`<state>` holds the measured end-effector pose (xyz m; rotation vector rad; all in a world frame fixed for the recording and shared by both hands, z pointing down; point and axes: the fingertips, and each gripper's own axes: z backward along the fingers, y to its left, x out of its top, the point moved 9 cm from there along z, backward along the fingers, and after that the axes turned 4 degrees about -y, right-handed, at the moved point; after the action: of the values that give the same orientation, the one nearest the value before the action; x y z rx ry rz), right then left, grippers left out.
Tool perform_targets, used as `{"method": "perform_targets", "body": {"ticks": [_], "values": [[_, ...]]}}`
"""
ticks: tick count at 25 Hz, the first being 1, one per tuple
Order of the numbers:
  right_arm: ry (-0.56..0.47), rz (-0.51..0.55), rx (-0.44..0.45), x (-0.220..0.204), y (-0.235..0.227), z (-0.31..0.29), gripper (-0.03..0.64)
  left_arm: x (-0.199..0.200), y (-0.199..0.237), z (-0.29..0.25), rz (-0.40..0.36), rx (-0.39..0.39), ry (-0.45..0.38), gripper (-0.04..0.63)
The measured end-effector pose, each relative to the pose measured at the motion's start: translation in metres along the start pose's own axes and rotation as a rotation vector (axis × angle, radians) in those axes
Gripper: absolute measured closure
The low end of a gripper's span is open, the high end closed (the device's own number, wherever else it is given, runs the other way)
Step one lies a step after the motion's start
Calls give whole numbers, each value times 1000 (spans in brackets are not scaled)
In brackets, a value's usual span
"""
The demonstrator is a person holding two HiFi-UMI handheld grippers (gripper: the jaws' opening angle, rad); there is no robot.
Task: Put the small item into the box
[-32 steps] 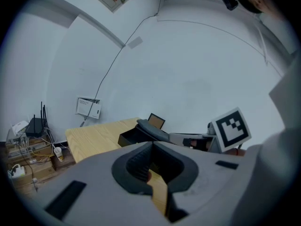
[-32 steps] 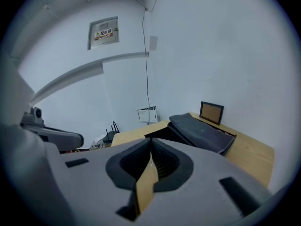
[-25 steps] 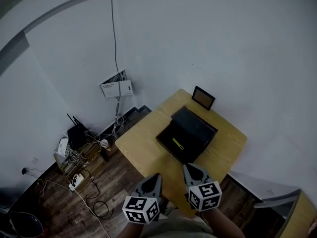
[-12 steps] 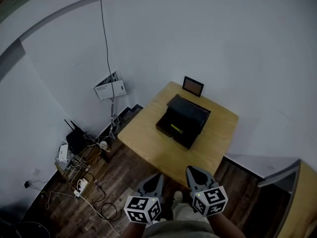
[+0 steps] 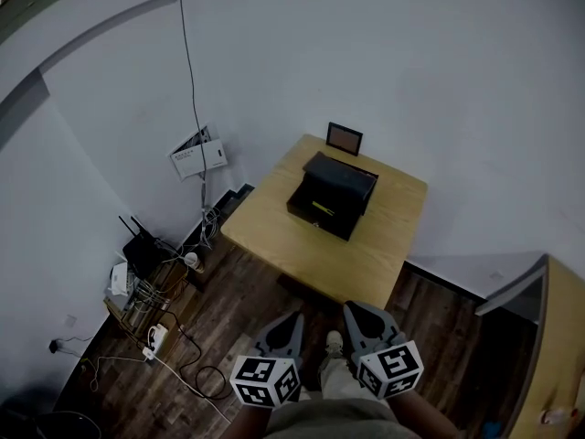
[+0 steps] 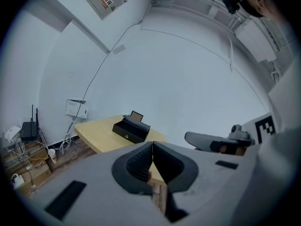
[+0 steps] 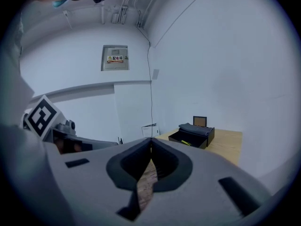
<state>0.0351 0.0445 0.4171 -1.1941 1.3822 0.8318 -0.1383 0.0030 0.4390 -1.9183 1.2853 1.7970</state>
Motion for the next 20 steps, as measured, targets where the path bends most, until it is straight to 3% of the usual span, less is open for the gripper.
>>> {"method": "perform_targets", "body": {"ticks": [9,20], "values": [[-15,-33,3,-12,31,28,615,-14,0,38,-1,-15,-4,592],[-13,-30,-2,-14,35,32,617,-15,0,44,-13,-26,-8,592]]}}
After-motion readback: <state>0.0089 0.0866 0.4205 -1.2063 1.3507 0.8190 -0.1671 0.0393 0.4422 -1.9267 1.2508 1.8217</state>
